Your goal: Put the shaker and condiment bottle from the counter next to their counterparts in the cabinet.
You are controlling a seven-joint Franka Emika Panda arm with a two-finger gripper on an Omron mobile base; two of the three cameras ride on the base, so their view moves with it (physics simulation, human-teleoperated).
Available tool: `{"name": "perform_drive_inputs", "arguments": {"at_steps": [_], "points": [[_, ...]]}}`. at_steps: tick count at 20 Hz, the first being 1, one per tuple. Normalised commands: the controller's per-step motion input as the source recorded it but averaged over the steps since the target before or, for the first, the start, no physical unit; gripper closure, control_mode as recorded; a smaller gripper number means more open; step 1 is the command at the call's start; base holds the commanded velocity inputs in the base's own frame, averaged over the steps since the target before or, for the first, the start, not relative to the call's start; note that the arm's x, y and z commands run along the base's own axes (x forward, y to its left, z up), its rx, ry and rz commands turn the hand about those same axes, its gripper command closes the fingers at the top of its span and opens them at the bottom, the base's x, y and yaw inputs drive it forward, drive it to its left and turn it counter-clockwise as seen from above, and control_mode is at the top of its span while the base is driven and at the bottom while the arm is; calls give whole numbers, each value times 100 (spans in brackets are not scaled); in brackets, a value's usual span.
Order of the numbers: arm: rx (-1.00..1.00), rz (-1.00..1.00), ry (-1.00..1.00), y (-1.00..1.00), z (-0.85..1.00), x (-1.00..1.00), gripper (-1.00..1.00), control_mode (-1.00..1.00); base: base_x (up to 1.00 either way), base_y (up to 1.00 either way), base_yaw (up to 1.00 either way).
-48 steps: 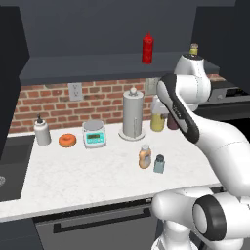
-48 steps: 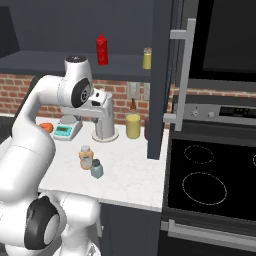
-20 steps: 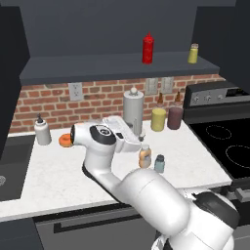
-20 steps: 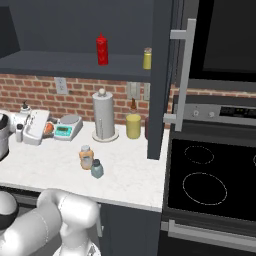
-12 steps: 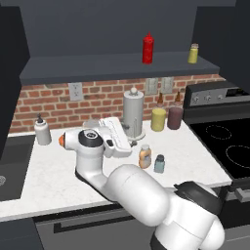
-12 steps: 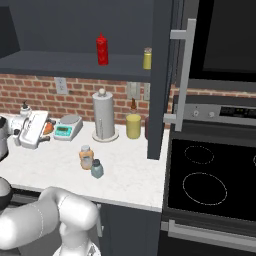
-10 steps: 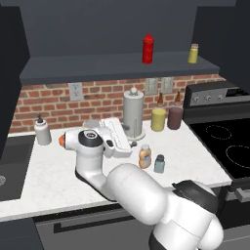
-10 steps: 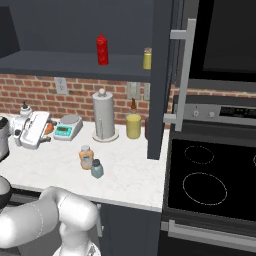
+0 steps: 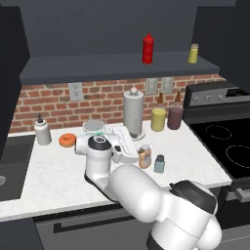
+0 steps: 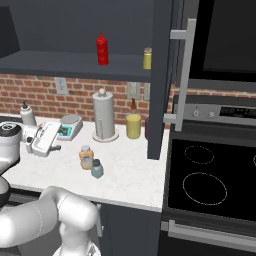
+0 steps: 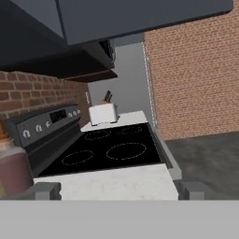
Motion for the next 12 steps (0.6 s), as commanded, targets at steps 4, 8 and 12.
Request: {"name": "perform_drive_inputs", "arguments": {"at_steps": [4, 8, 12], "points": [[1, 4, 5, -39, -28, 0, -100, -100, 0, 0, 0], [3, 8, 3, -39, -23, 1, -100, -100, 0, 0, 0], [4, 11, 1, -30, -18, 3, -100, -100, 0, 0, 0]]}}
